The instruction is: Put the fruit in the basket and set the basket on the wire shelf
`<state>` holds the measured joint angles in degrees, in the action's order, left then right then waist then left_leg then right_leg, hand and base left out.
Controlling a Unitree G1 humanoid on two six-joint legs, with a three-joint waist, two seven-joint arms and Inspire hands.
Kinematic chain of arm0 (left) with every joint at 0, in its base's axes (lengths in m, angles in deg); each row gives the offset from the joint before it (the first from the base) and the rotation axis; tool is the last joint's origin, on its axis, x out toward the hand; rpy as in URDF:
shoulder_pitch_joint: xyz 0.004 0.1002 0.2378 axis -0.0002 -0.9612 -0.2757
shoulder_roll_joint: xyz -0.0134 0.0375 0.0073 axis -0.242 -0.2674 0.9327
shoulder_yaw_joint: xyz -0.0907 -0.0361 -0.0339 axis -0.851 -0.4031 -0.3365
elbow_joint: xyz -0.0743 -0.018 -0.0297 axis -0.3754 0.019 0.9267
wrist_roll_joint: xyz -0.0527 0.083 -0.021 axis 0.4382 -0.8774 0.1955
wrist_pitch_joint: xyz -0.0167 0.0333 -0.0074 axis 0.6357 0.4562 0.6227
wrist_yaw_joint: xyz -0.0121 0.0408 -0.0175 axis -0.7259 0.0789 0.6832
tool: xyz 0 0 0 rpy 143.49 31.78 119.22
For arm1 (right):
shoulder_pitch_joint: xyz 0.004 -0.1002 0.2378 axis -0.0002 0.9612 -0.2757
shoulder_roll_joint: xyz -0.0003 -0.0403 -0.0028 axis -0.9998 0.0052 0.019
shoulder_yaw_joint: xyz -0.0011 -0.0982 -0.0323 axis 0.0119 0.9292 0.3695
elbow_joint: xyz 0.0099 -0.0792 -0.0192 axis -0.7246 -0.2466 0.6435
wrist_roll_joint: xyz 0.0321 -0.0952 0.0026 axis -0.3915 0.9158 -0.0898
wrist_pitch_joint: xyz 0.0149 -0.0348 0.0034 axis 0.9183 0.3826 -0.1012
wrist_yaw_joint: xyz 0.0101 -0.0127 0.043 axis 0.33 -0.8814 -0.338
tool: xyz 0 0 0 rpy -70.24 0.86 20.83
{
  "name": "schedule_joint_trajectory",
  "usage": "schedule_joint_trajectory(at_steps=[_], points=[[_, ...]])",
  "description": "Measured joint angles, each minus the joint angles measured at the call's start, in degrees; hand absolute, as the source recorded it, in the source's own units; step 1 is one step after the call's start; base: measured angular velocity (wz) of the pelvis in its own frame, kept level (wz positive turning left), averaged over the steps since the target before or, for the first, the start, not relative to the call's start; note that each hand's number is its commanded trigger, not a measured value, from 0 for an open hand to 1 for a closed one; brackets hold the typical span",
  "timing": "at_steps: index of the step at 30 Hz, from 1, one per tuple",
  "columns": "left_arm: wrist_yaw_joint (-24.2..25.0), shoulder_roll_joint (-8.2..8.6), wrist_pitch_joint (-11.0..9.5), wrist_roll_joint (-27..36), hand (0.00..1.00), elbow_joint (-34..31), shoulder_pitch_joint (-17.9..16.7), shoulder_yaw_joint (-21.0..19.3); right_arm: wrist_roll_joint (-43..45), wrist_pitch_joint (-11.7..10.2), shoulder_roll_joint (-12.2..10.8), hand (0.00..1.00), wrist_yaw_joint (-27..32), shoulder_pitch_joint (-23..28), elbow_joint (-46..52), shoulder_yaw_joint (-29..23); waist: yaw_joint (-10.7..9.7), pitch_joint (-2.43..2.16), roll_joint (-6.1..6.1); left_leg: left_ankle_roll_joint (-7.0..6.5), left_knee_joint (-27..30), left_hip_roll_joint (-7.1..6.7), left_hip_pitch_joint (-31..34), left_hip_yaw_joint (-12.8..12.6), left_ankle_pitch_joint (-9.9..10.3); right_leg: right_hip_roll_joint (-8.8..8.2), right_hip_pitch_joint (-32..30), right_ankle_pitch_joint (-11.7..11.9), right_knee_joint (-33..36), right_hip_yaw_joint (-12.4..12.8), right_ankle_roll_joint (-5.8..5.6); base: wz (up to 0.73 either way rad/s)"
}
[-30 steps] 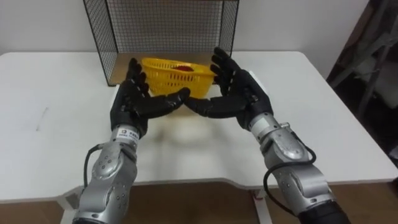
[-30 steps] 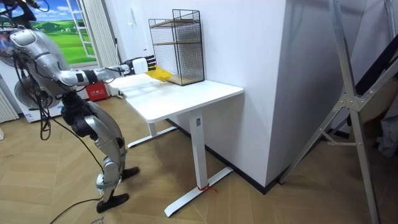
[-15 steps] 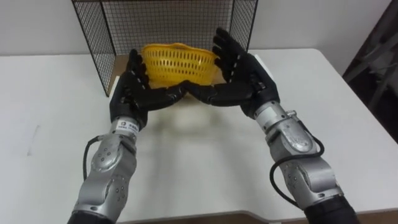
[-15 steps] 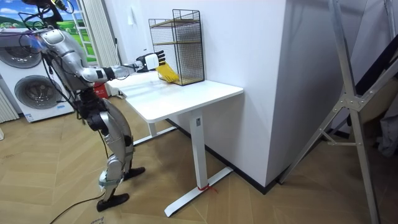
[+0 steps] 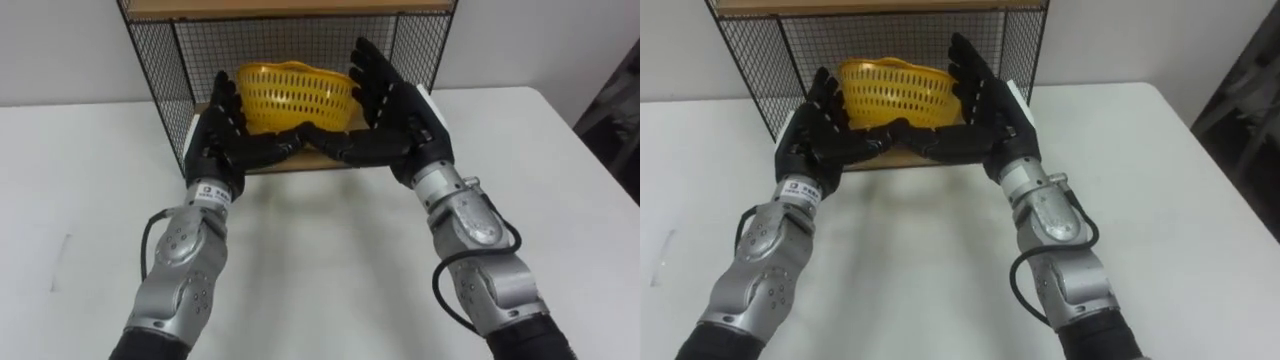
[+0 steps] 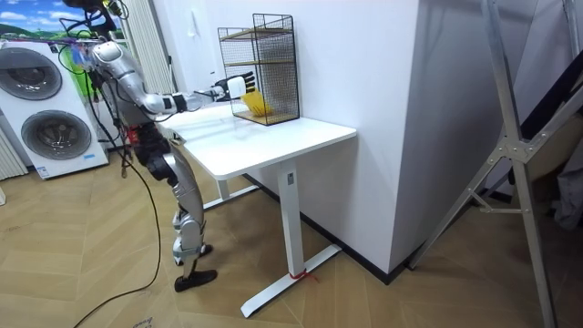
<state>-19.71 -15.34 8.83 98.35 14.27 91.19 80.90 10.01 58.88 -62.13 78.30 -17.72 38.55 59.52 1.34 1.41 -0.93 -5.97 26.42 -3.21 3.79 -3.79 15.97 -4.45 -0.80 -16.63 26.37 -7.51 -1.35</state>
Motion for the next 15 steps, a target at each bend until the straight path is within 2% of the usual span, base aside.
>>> schedule_joint_trajectory(at_steps=[4,15], points=[[-1.07,0.19,0.52,-2.29,0.0,-0.03,0.36,-0.04,0.28,0.01,-0.21,0.0,-0.16,-0.64,-0.56,-0.11,-0.39,-0.07,-0.13,0.45,-1.3,0.81,-0.53,1.08,-0.32,1.33,2.36,1.56,-4.33,-0.55,0.36,0.1],[-1.1,0.1,0.72,-4.63,0.0,-1.7,0.47,-0.06,2.15,-0.02,-0.44,0.0,-0.53,-0.86,-0.09,-1.04,-0.77,-0.21,-0.35,0.59,-3.9,1.05,-1.54,1.24,-0.54,2.13,4.56,3.55,-9.81,-0.56,0.16,0.0]])
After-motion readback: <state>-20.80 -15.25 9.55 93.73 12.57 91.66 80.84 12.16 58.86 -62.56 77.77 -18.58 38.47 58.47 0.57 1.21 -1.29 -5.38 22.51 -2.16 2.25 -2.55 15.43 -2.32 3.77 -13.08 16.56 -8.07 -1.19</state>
